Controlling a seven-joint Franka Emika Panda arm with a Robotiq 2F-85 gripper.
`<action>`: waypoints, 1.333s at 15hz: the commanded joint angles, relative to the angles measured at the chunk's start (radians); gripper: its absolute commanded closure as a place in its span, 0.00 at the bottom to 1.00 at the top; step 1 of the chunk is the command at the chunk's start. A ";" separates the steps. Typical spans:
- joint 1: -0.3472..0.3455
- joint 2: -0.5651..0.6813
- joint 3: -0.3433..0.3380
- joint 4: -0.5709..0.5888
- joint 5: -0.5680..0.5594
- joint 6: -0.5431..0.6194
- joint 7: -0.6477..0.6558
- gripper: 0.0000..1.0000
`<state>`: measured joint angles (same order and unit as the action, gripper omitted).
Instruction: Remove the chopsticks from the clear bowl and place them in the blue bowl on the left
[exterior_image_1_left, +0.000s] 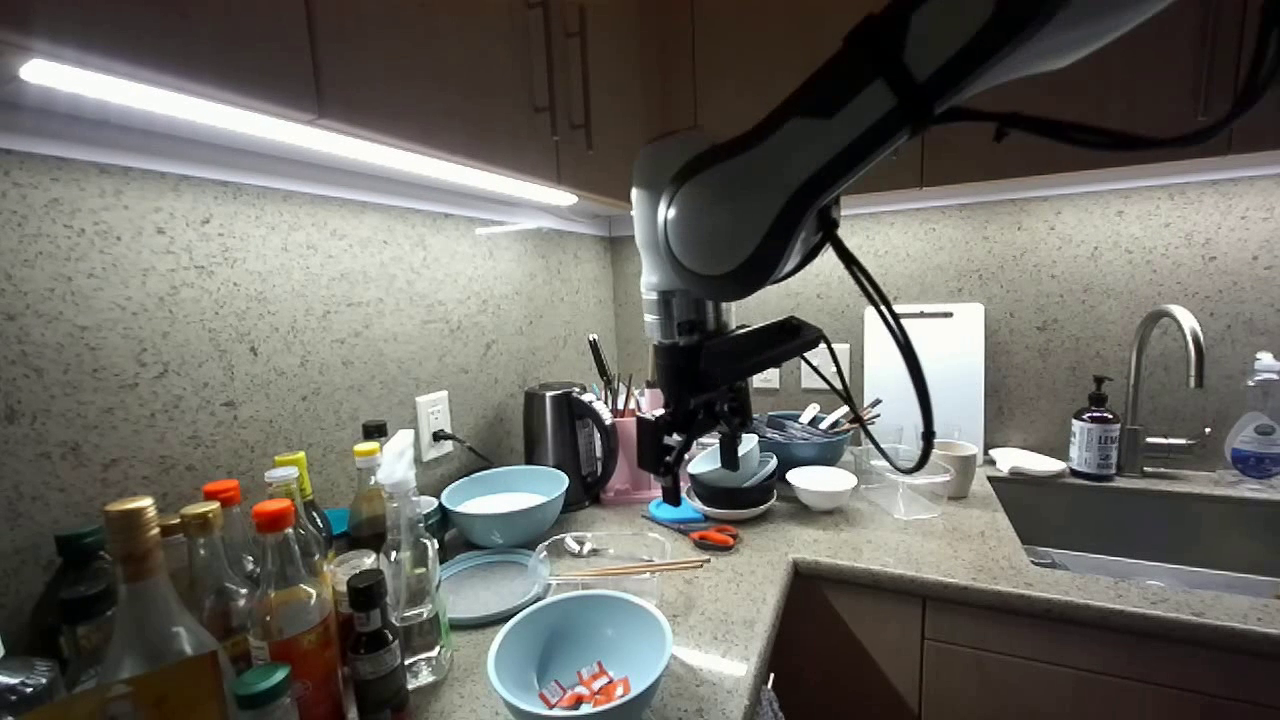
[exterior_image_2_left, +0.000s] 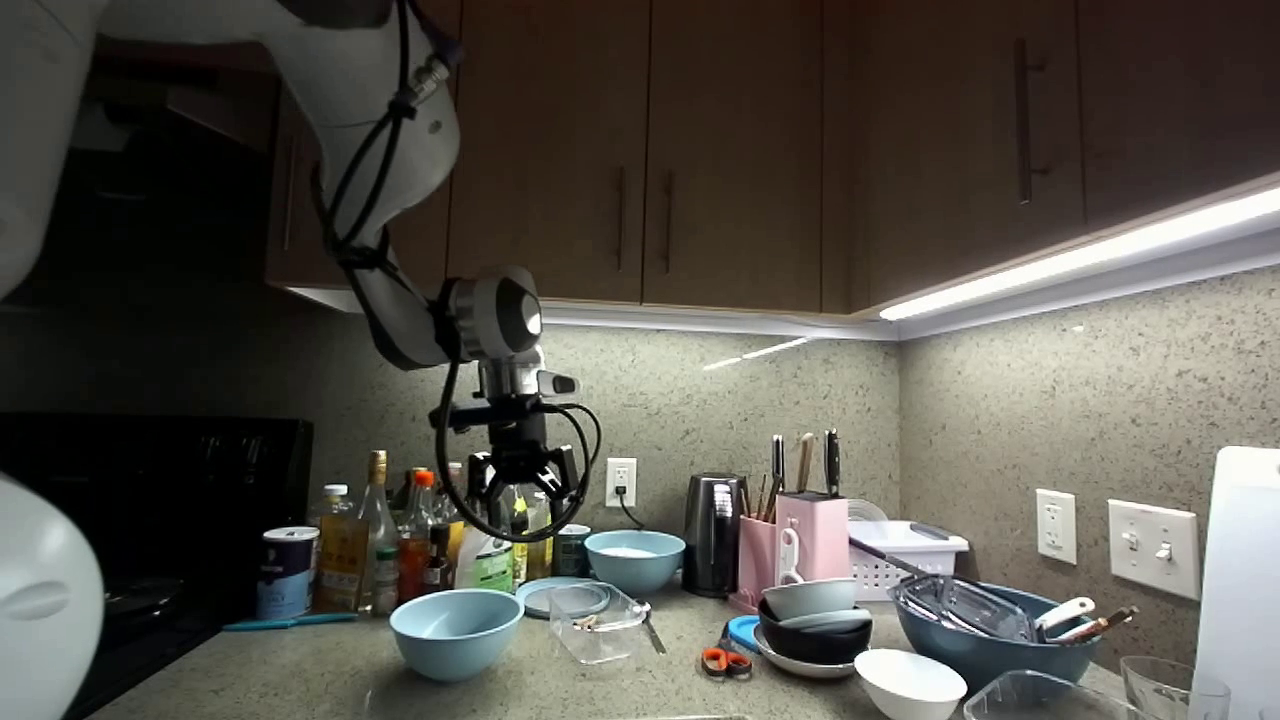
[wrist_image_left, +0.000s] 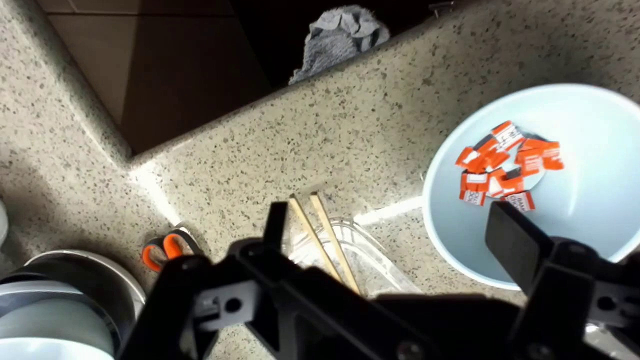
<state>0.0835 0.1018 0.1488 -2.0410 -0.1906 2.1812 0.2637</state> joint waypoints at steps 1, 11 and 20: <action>0.024 0.136 -0.038 0.171 -0.063 -0.092 -0.021 0.00; 0.053 0.239 -0.085 0.257 -0.106 -0.058 0.022 0.00; 0.127 0.508 -0.134 0.548 -0.125 -0.200 -0.012 0.00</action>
<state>0.1681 0.5375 0.0301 -1.5923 -0.2898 2.0505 0.2651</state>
